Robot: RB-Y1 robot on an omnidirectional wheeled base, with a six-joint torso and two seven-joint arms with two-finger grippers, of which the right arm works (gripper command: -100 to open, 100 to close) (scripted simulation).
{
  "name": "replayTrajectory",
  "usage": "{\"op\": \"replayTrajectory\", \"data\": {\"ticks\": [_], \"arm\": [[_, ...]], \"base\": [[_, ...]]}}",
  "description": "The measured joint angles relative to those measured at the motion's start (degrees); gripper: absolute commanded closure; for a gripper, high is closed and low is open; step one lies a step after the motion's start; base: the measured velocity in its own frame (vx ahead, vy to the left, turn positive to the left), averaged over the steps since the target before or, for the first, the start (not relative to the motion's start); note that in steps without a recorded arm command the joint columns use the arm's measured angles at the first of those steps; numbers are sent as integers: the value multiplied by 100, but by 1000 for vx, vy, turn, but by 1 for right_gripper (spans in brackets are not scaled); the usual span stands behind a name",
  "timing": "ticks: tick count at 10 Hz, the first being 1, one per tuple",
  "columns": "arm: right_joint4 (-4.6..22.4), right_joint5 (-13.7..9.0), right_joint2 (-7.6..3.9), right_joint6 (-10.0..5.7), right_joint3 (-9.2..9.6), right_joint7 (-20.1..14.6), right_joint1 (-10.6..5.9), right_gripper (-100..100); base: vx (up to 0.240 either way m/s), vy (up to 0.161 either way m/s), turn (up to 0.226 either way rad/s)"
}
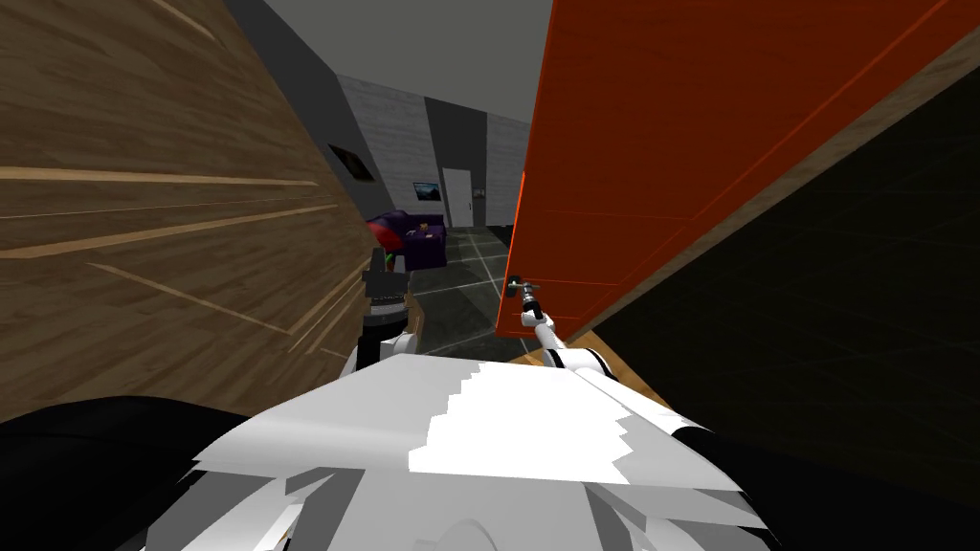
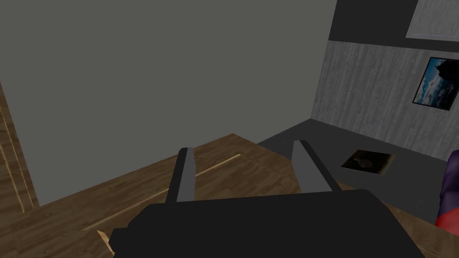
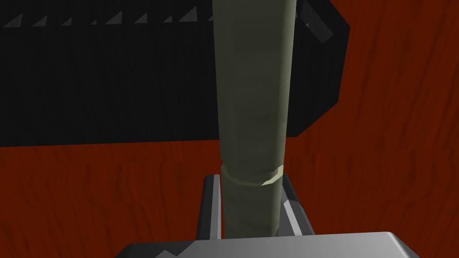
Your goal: Push the door open
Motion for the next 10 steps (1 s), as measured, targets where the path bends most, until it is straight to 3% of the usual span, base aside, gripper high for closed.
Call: {"op": "replayTrajectory", "data": {"ticks": [2, 4, 6, 8, 10], "arm": [[45, -20, -45, -1, -52, 16, 13, 100], [273, -49, -63, -96, -125, 37, -92, 100], [169, -80, -89, -46, -225, 88, 13, 100], [412, -136, -180, -162, -371, 136, -136, 100], [295, -162, -201, -105, -449, 171, -87, 100]], "base": [[29, 39, -19], [119, 106, -59], [163, 143, -82], [130, 128, -54], [139, 70, -30]]}}
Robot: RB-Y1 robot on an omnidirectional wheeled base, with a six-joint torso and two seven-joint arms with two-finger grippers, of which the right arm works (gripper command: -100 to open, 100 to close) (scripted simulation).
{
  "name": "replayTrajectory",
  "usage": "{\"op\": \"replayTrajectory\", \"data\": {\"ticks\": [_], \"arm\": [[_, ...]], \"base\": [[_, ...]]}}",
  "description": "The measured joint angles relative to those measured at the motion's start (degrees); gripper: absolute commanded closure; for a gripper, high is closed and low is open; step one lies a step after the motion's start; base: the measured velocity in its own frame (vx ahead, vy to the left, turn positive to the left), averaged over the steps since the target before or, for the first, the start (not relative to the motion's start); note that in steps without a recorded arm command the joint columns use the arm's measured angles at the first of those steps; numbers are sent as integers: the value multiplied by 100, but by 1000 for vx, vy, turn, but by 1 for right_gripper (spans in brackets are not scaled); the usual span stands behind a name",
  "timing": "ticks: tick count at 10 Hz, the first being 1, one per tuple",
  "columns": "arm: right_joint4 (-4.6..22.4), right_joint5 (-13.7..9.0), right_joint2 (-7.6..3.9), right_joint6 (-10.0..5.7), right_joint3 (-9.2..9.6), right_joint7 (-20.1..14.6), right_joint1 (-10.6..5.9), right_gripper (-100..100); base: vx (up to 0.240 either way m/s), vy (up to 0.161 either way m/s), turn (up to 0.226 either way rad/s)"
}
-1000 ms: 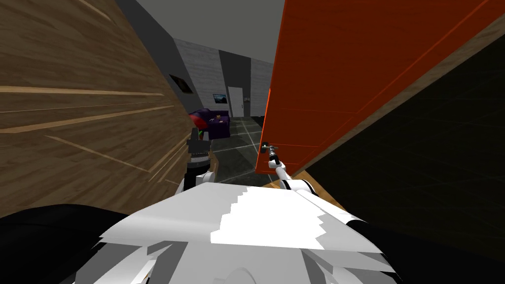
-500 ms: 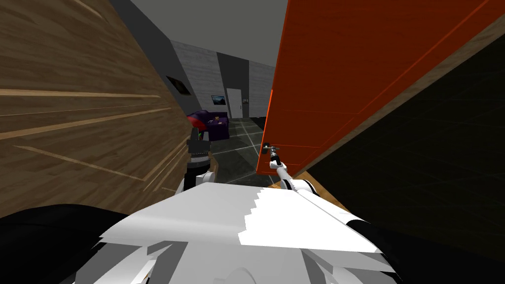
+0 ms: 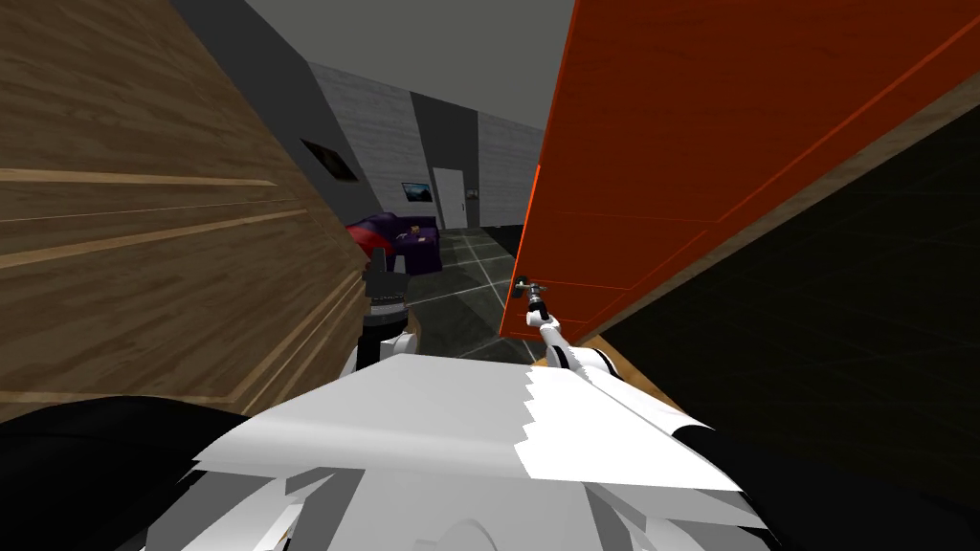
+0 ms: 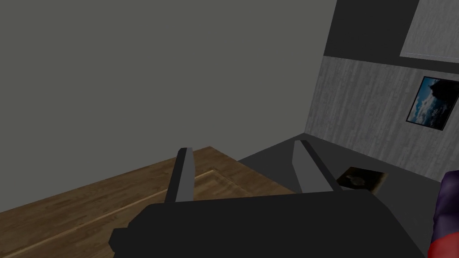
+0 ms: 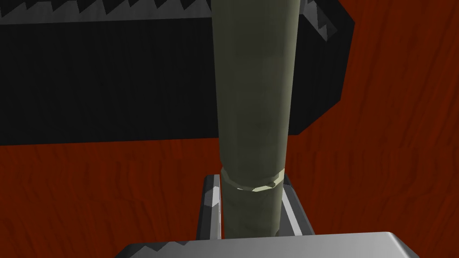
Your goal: Push the door open
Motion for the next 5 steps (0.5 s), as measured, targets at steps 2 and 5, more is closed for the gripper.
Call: {"op": "replayTrajectory", "data": {"ticks": [2, 5], "arm": [[-25, -21, -26, 23, -67, 38, 40, 100], [-48, -53, -48, 46, -148, 75, 100, 100]], "base": [[117, 83, -48], [144, 42, -41]]}}
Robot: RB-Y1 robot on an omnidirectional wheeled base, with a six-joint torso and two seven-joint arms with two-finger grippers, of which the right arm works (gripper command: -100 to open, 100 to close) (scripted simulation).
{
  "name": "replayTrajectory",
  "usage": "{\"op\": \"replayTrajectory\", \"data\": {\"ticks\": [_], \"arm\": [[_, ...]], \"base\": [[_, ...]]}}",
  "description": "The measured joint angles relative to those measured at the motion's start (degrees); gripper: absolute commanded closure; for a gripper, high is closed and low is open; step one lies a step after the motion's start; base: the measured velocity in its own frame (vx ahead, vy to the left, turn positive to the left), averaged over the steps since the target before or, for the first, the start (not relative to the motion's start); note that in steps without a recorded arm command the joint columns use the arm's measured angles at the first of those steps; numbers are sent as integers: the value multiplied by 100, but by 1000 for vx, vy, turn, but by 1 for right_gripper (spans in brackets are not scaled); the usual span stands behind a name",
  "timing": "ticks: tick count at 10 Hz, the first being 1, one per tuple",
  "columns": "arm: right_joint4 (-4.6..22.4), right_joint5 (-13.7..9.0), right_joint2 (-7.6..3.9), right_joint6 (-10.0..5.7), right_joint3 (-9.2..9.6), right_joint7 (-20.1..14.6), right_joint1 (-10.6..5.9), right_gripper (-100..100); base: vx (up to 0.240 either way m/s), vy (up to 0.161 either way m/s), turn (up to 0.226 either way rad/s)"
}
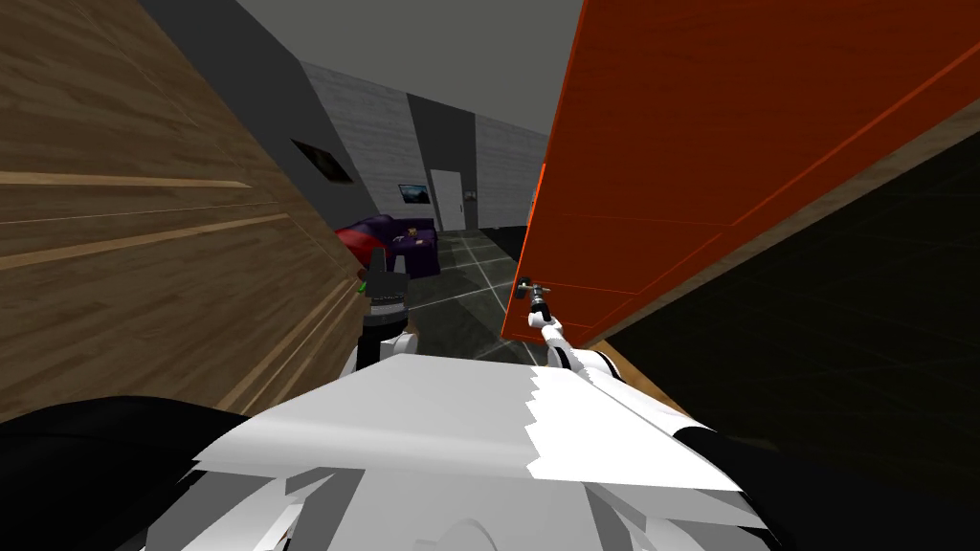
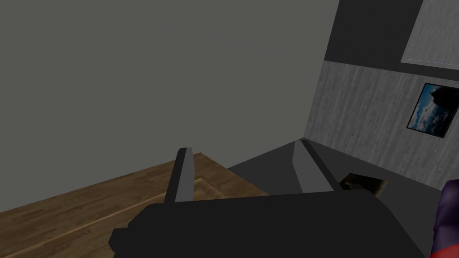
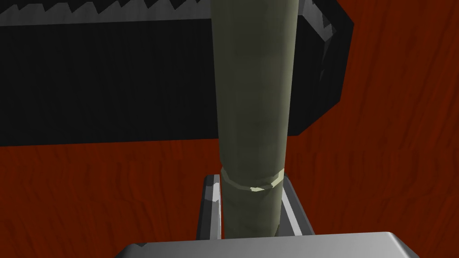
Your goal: Push the door open
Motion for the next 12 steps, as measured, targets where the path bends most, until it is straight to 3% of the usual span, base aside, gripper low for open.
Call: {"op": "replayTrajectory", "data": {"ticks": [4, 6, 11, 12], "arm": [[-187, -56, -63, 83, -132, 45, 120, 100], [-53, -75, -114, 15, -174, 57, 20, 100], [-54, -180, -191, 39, -436, 187, 100, 100], [89, -197, -252, -64, -461, 168, 75, 100]], "base": [[147, 57, -39], [92, 35, -19], [185, 77, -62], [189, 79, -63]]}}
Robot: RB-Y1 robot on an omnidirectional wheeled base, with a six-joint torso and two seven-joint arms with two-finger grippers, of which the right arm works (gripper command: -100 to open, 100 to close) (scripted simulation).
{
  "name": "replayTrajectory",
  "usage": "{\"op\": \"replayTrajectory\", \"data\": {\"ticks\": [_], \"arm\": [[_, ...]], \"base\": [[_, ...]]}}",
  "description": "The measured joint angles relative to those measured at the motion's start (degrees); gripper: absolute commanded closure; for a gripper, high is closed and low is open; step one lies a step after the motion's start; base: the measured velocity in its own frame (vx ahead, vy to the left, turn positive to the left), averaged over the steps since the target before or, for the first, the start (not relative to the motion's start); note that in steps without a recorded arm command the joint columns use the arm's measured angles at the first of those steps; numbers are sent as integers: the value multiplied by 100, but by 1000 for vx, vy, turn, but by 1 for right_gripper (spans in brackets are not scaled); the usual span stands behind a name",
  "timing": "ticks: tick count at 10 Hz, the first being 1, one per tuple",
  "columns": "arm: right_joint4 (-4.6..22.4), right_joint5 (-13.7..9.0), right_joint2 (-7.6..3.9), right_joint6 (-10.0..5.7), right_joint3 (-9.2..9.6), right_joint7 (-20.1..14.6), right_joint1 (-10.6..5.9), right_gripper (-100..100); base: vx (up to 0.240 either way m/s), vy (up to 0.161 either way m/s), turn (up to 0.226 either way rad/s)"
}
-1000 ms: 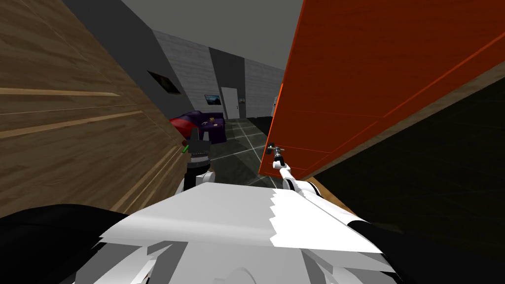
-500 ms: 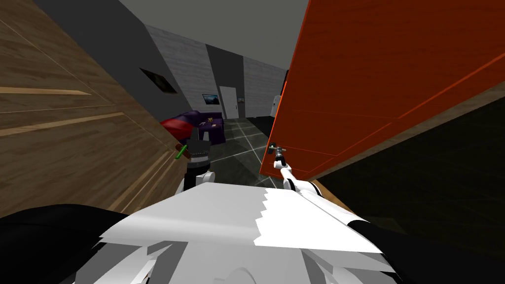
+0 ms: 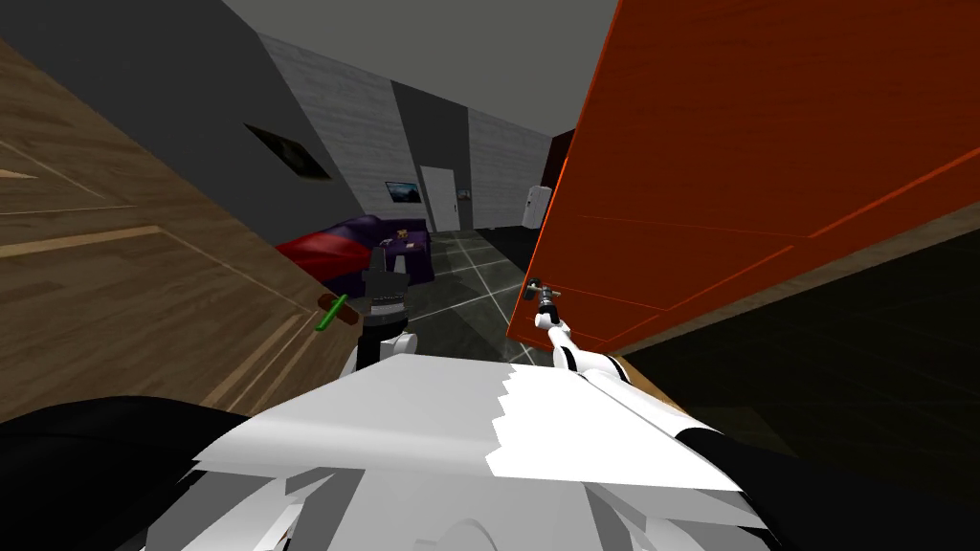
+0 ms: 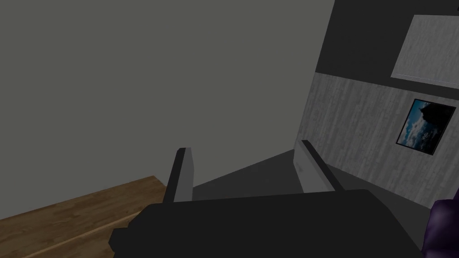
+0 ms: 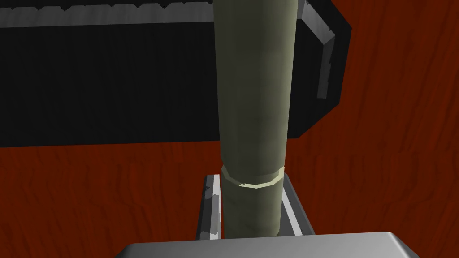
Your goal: Push the door open
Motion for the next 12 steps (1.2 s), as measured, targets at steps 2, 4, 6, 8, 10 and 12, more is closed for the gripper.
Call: {"op": "replayTrajectory", "data": {"ticks": [2, 4, 6, 8, 10, 12], "arm": [[432, -49, -135, -218, -104, -13, -187, 100], [-88, -81, -130, 43, -188, 32, 102, 100], [28, -135, -183, 8, -324, 107, 64, 100], [334, -174, -310, -158, -405, 100, -77, 100], [-81, -202, -266, 33, -483, 163, 125, 100], [178, -232, -384, -71, -538, 139, 63, 100]], "base": [[162, 90, -47], [173, 81, -62], [198, 92, -83], [87, 28, -6], [159, 63, -55], [144, 106, -71]]}}
